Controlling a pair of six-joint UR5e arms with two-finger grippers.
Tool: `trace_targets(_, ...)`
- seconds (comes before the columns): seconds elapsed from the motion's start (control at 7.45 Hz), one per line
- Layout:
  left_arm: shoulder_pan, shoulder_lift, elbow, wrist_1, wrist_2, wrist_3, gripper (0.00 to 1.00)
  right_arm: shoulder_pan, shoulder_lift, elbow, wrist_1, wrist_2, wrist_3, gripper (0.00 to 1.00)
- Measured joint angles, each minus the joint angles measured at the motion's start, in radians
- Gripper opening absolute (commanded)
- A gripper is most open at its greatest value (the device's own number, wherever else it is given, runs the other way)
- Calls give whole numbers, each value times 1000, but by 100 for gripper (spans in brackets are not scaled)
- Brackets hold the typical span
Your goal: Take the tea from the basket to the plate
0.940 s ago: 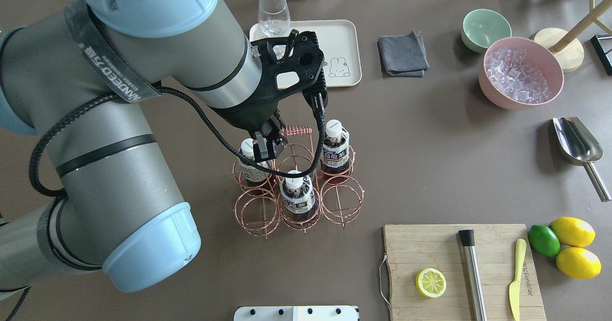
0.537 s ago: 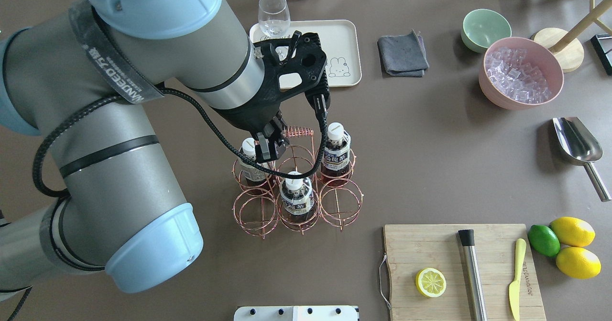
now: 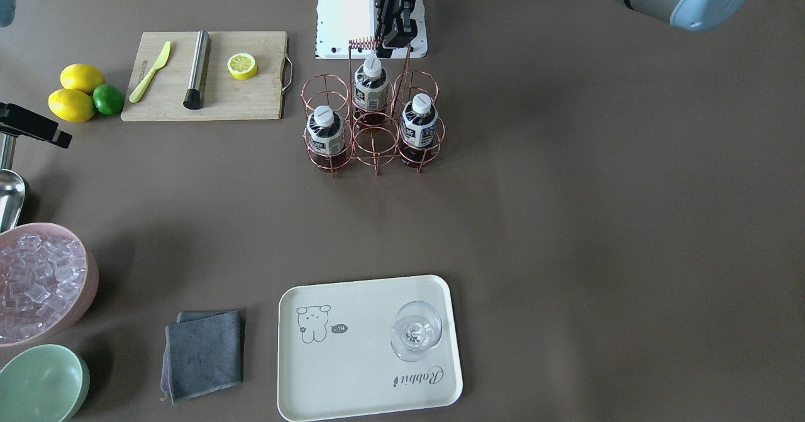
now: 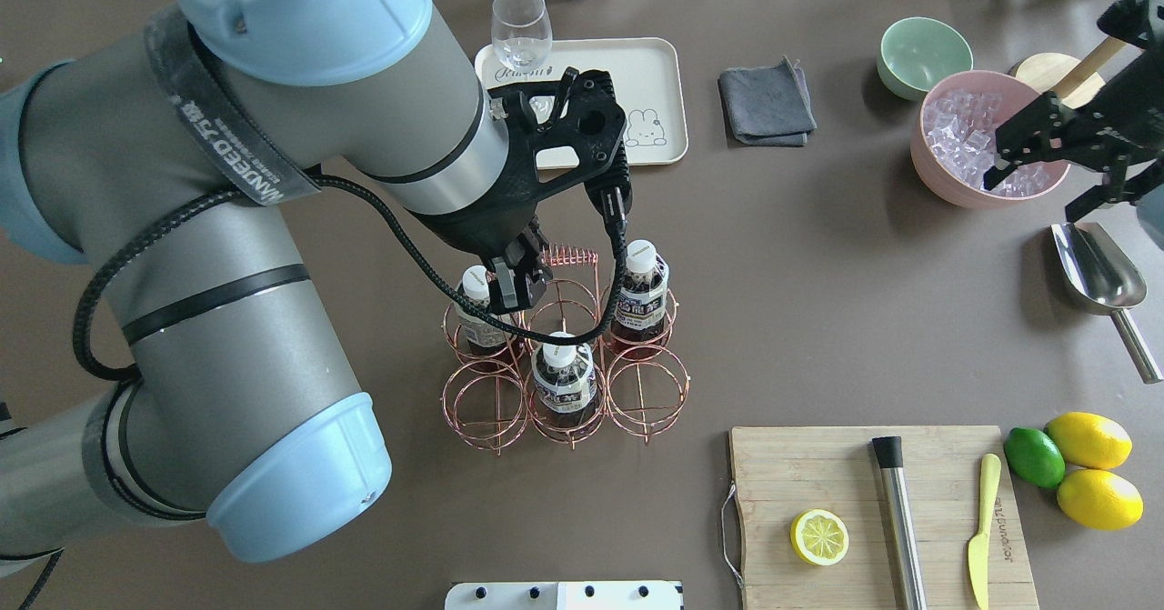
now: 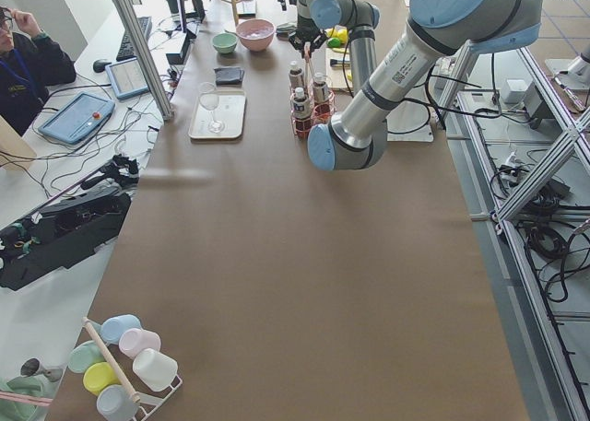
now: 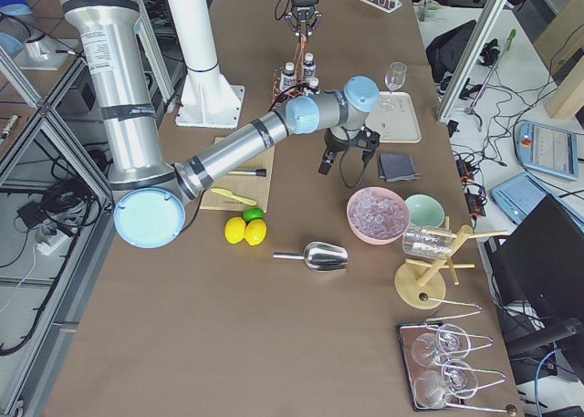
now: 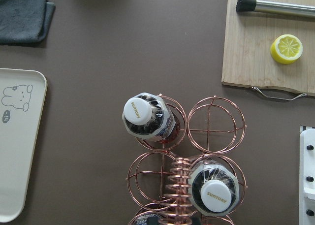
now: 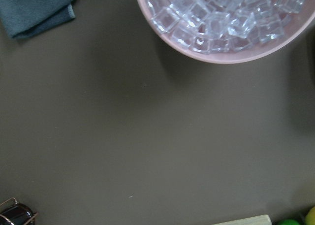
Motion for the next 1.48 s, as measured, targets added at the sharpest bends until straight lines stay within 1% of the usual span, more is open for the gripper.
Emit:
trace_targets(0.27, 1, -1, 0, 0, 2, 0, 0, -152, 177, -23, 1, -19, 346, 100)
trace_targets(0.54, 1, -3, -2, 0, 2, 0, 0, -264, 364, -109, 1, -42, 597, 100)
trace_targets(0.81, 1, -3, -9, 1, 2, 0, 0, -316, 485, -187, 0, -53, 691, 99)
trace_targets(1.07, 1, -1, -8, 1, 2, 0, 0, -376, 547, -206, 0, -88, 739, 82)
trace_targets(1.21, 1, 0, -7, 1, 2, 0, 0, -401, 562, -209, 0, -105, 747, 77)
trace_targets(1.34, 1, 0, -7, 1, 2, 0, 0, -420, 568, -210, 1, -114, 750, 71)
trace_targets(1.48, 1, -1, -7, 1, 2, 0, 0, -435, 570, -210, 1, -122, 751, 70)
